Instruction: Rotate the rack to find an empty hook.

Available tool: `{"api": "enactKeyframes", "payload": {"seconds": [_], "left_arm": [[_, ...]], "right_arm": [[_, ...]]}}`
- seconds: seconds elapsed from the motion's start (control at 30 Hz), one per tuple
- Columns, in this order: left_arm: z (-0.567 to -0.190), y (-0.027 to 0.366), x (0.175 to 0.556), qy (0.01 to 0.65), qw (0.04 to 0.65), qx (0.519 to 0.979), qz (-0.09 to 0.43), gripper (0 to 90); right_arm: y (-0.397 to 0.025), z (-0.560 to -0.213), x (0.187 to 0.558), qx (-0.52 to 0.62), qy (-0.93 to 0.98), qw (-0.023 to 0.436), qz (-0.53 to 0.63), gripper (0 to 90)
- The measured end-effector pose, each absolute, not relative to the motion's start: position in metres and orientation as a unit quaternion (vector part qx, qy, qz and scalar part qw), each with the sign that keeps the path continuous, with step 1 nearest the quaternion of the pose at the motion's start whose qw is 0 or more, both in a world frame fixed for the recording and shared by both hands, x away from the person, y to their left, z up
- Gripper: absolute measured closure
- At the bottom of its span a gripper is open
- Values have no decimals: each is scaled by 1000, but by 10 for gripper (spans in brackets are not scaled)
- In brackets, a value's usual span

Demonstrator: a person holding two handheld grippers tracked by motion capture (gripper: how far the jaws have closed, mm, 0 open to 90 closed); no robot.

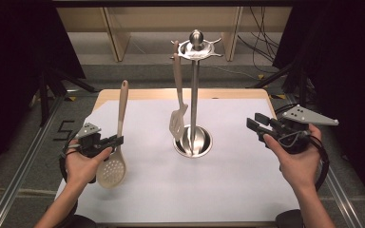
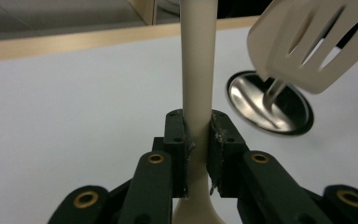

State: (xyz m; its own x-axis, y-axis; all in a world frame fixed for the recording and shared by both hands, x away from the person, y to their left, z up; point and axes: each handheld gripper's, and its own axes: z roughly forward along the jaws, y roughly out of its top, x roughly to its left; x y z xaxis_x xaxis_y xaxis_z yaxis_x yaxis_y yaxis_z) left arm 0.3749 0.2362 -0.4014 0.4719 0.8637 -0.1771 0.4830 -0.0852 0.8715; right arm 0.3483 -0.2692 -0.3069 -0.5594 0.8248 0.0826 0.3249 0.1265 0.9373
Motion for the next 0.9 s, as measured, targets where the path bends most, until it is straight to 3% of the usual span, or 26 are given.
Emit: {"api": "enactKeyframes", "payload": {"seconds": [0.27, 0.3, 0.57, 0.9], "left_arm": [[-388, 220, 369, 450, 504, 711, 197, 782], [-386, 219, 369, 447, 505, 711, 199, 782], [-374, 212, 366, 435, 515, 708, 210, 783], [-366, 203, 362, 423, 527, 709, 202, 783]], "right_arm": [[-270, -308, 350, 392, 713, 253, 523, 617], [-268, -308, 349, 405, 710, 232, 527, 617], [-273, -308, 348, 409, 707, 231, 529, 617], [-279, -303, 347, 400, 707, 254, 525, 617]]}}
